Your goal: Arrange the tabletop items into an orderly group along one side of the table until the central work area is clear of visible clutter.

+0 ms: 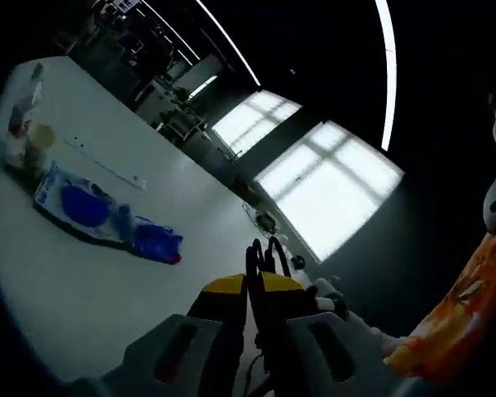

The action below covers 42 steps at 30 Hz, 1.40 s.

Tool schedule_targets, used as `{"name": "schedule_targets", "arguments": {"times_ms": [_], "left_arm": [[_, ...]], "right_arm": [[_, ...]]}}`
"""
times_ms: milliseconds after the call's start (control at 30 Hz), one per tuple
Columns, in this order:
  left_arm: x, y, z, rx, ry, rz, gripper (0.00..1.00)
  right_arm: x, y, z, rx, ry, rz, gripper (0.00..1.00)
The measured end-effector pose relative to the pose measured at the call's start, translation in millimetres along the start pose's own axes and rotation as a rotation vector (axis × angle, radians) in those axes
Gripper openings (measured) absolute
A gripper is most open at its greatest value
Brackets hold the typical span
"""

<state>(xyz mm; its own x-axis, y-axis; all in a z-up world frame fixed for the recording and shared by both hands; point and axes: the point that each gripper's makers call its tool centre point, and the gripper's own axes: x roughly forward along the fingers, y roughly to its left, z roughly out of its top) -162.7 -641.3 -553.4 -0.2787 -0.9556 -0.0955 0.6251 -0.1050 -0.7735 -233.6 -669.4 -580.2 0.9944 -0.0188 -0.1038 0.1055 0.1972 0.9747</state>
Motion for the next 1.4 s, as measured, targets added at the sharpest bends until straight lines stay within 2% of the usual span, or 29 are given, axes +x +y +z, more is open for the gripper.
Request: {"name": "schedule_targets", "arguments": {"times_ms": [133, 333, 433, 600, 667, 800, 900, 967, 1100, 1167, 1267, 1400], "left_arm": [[-1, 18.0, -14.2, -0.017, 0.058, 0.064, 0.02], [0, 20.8, -27.3, -0.017, 0.08, 0.077, 0.03], [0, 27.0, -27.7, -0.016, 0.088, 0.1, 0.03], [1, 35.4, -22.5, -0.019, 0.081, 0.114, 0.03], [2, 43.4, -21.4, -0.01, 0.076, 0.144, 0.04], [7, 57.8, -27.8, 0.001, 0.103, 0.174, 0.02], [7, 60.9, -27.3, 0.041, 0.113, 0.189, 0.02], [6, 64.1, -26.3, 0.04, 0.116, 0.191, 0.0], [-1, 78.5, -22.1, 0.051, 0.099, 0.233, 0.02], [-8, 84.8, -18.6, 0.038, 0.078, 0.244, 0.05], [-17, 88.6, -12.5, 0.025, 0.038, 0.25, 0.05], [-33, 93.0, -6.2, 0.031, -0.006, 0.275, 0.08]], "right_arm": [[-5, 7, -0.4, -0.003, -0.009, 0.01, 0.06], [-6, -3, 3.2, -0.011, -0.013, -0.017, 0.05], [-2, -4, 4.1, -0.066, 0.005, -0.036, 0.04], [7, -4, 11.6, -0.076, 0.014, -0.038, 0.04], [11, -9, 15.4, -0.084, 0.02, -0.057, 0.04], [19, -22, 25.2, -0.106, 0.04, -0.089, 0.04], [25, -28, 27.4, -0.141, 0.072, -0.101, 0.03], [28, -30, 30.2, -0.153, 0.083, -0.102, 0.03], [33, -40, 44.9, -0.136, 0.064, -0.095, 0.03], [36, -51, 52.8, -0.136, 0.059, -0.104, 0.03], [39, -77, 60.9, -0.13, 0.081, -0.168, 0.03], [41, -94, 67.3, -0.128, 0.084, -0.2, 0.03]]}}
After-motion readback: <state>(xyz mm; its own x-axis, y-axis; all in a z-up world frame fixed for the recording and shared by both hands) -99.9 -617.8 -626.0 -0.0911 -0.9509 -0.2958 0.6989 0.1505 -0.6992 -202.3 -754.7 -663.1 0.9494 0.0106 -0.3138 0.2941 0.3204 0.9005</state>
